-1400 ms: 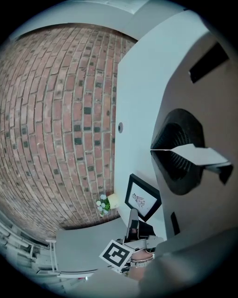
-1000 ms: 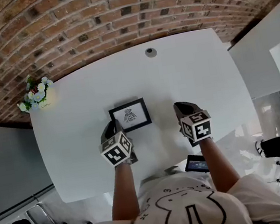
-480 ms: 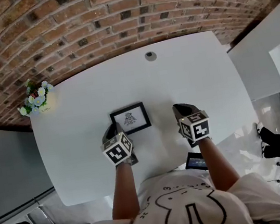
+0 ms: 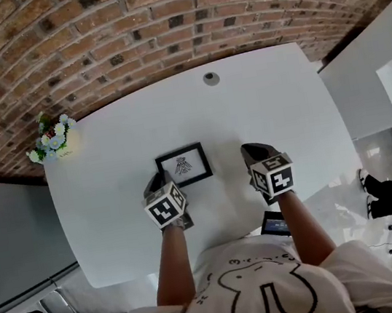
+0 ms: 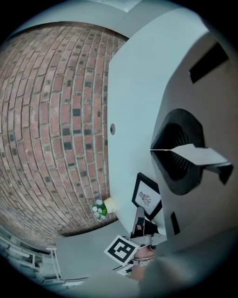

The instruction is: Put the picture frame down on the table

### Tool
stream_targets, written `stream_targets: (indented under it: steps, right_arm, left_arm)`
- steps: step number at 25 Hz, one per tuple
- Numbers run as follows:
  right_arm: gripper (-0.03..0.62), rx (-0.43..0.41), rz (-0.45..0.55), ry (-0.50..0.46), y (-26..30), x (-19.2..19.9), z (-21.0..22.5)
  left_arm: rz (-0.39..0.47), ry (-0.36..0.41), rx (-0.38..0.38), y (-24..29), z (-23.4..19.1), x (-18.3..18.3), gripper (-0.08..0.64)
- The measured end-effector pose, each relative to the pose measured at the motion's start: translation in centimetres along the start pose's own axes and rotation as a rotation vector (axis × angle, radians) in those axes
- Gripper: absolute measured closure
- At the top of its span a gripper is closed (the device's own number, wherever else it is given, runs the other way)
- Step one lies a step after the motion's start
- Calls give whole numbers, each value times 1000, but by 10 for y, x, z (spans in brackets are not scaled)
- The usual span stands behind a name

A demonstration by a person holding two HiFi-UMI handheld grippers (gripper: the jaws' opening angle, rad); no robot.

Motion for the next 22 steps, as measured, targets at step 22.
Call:
stream_targets:
  steps: [22]
  right_arm:
    - [574, 4, 66, -37, -41, -12, -4]
  left_arm:
    - [88, -36, 20, -30, -1, -10, 462]
Point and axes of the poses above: the fingertips, and each gripper's own axes: y forward along the fingers, z to its right, x out of its underside, the point moved 1 cm from there along -y, backward along the fingers, and after that the axes turned 9 degrees about y, right-handed, at the moved point
